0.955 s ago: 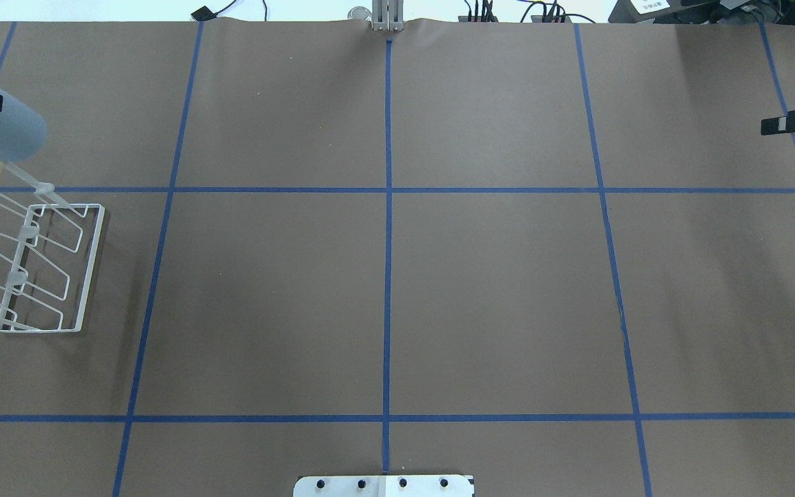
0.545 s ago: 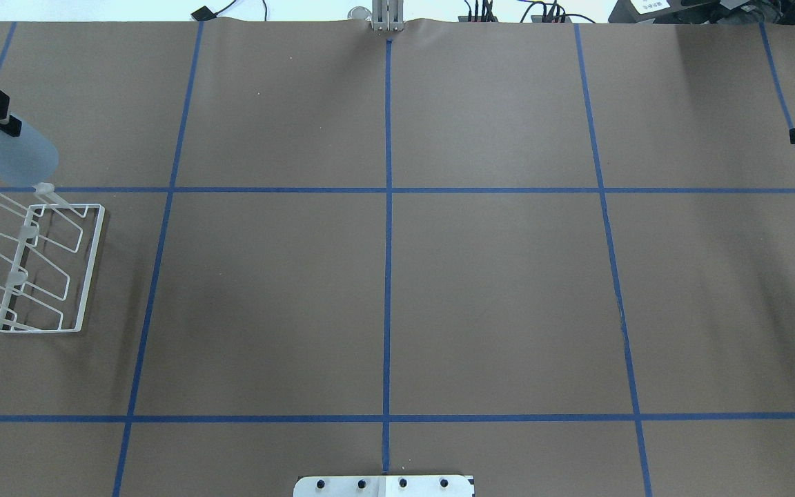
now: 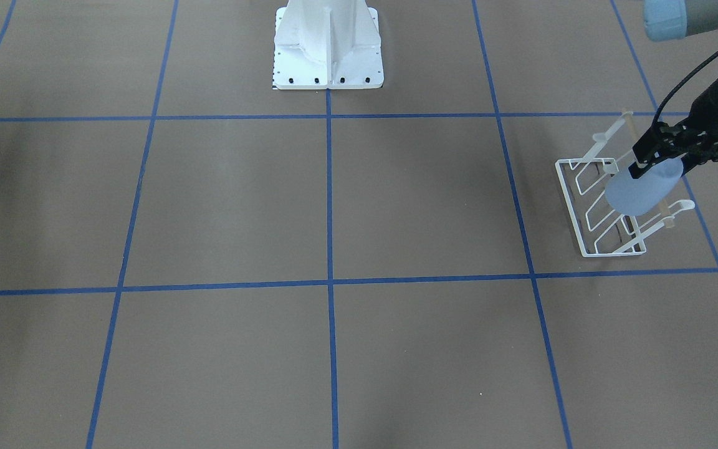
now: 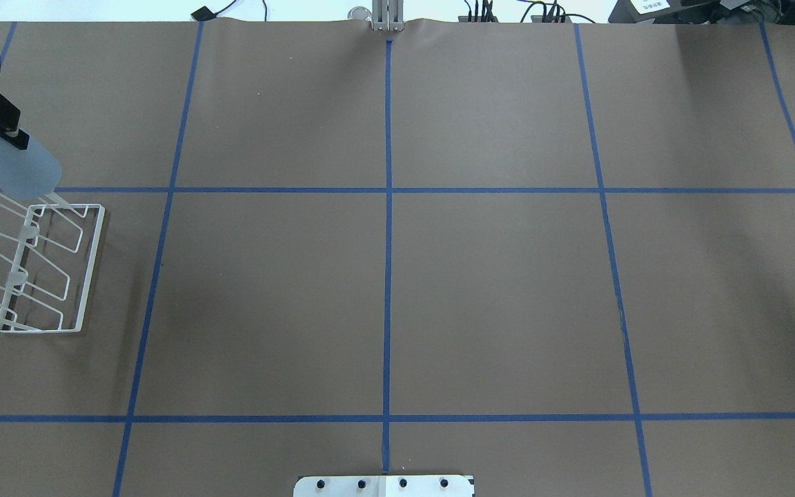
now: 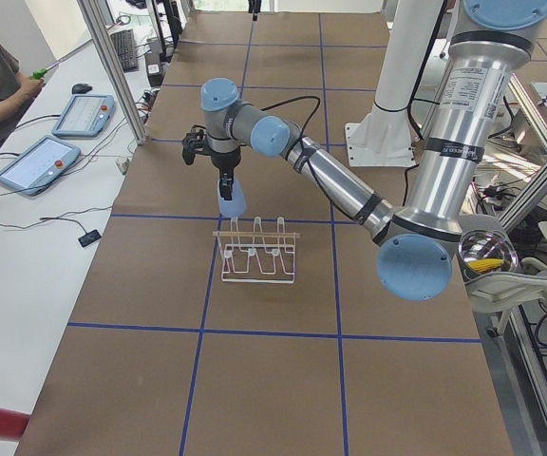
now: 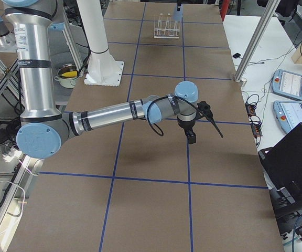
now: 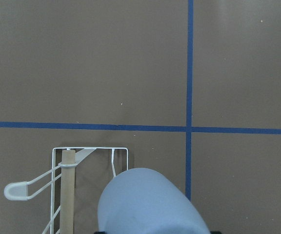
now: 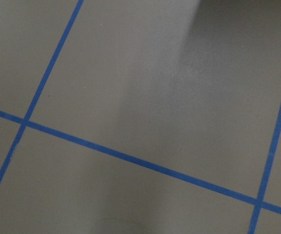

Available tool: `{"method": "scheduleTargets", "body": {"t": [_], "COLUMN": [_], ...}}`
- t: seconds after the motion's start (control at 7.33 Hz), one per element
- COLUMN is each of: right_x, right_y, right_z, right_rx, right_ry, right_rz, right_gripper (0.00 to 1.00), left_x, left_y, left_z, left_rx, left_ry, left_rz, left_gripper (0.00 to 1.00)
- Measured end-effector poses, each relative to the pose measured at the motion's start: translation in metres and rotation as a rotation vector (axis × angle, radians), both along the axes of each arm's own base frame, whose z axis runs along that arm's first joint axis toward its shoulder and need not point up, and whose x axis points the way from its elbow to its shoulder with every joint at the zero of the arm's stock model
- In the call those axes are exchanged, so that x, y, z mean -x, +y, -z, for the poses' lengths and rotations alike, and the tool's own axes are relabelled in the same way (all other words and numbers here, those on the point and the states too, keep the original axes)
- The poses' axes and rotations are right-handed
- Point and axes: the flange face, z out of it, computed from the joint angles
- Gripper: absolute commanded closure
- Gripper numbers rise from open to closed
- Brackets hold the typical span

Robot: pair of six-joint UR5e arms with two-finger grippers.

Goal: Hang cup on cup holder

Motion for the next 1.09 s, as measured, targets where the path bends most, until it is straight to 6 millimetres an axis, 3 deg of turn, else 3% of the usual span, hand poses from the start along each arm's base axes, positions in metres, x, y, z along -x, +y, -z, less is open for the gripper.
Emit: {"method": "scheduleTargets", "body": {"t": [0.27,1.09], "right_x": [-0.01,-0.011], "right_y": [-0.001,-0.002], "right_z": [0.013,0.012], "right_rx": [0.002,0.011], "right_ry": [0.024,0.035], "right_rz": [0.031,0.028], "right_gripper": [0.0,0.0], "left_x": [-0.015,-0.035], "left_y": [-0.001,-0.011], "left_z": [-0.011,-0.036], "left_rx": [0.019,0.019], "left_ry": [-0.007,-0.009], "left_rz": [-0.025,-0.056], "left_gripper": [1.0,1.0]}}
